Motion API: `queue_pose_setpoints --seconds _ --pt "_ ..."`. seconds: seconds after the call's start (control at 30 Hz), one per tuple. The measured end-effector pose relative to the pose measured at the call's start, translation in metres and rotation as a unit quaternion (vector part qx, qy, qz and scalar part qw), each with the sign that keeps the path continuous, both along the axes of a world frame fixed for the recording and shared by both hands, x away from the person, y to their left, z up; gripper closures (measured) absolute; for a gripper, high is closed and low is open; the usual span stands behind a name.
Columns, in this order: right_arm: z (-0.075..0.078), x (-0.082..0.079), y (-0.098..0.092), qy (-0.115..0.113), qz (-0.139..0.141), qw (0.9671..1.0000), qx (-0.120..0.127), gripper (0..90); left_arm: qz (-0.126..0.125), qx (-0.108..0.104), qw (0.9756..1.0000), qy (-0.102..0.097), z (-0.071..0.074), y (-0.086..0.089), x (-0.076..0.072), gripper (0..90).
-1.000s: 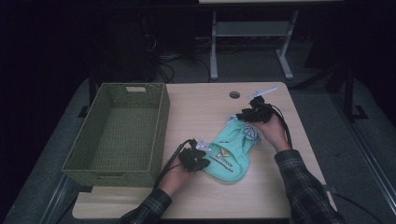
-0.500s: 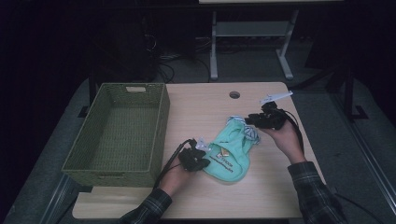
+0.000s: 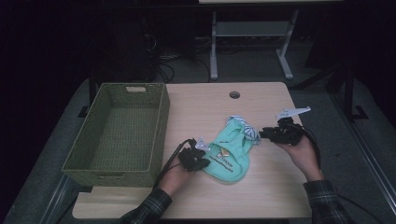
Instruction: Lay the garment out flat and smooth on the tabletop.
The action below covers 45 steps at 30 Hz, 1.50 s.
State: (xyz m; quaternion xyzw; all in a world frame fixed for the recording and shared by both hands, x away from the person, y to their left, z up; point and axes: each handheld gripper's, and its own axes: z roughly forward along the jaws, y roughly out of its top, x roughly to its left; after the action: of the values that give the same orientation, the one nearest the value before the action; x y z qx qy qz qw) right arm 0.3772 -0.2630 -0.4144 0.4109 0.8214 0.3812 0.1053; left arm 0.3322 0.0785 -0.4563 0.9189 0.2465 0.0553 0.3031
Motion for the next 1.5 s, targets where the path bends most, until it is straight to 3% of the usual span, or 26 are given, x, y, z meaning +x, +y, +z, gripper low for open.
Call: queue_pose_setpoints --seconds 0.17,0.33,0.63,0.73,0.87,1.0,1.07,1.13,1.3,1.43,1.5 --pt "-0.015 -0.003 -0.003 0.017 -0.002 0.9998 -0.004 72.4 0.001 -0.001 1.0 0.0 0.0 0.0 0.0 89.7" --pt "-0.029 0.0 0.005 0.03 0.008 0.9995 -0.01 75.8 0.001 -0.001 1.0 0.001 0.0 -0.001 0.0 89.7" --pt "-0.037 0.007 0.018 0.034 0.017 0.9993 0.005 72.7 0.0 -0.001 1.0 0.001 0.0 -0.001 0.0 89.7" --pt "-0.038 0.008 0.023 0.026 0.013 0.9996 -0.001 68.9 0.0 0.0 1.0 0.0 0.0 -0.002 0.0 89.7" --pt "-0.041 0.014 0.024 0.017 -0.006 0.9998 0.009 67.6 0.0 -0.001 1.0 0.001 0.0 -0.002 0.001 89.7" --pt "-0.051 0.021 0.03 0.021 -0.009 0.9997 -0.014 68.8 -0.002 0.0 1.0 0.001 0.0 -0.002 0.001 89.7" --pt "-0.056 0.022 0.034 0.019 -0.006 0.9997 -0.012 73.0 -0.002 0.0 1.0 0.001 0.0 -0.002 0.001 89.8" --pt "-0.055 0.022 0.036 0.008 -0.004 0.9995 -0.03 83.5 -0.002 -0.001 1.0 0.001 0.0 -0.002 0.001 89.8" --pt "-0.051 0.022 0.03 -0.008 -0.015 0.9992 -0.036 87.0 -0.003 0.001 1.0 0.0 0.0 -0.002 0.001 89.7" --pt "-0.045 0.022 0.016 -0.034 -0.045 0.9971 -0.051 87.2 -0.003 0.001 1.0 -0.001 0.0 -0.002 0.001 89.7" --pt "-0.047 0.024 0.005 -0.024 -0.053 0.9978 -0.032 83.5 -0.001 0.0 1.0 0.001 0.0 -0.002 0.001 89.7"
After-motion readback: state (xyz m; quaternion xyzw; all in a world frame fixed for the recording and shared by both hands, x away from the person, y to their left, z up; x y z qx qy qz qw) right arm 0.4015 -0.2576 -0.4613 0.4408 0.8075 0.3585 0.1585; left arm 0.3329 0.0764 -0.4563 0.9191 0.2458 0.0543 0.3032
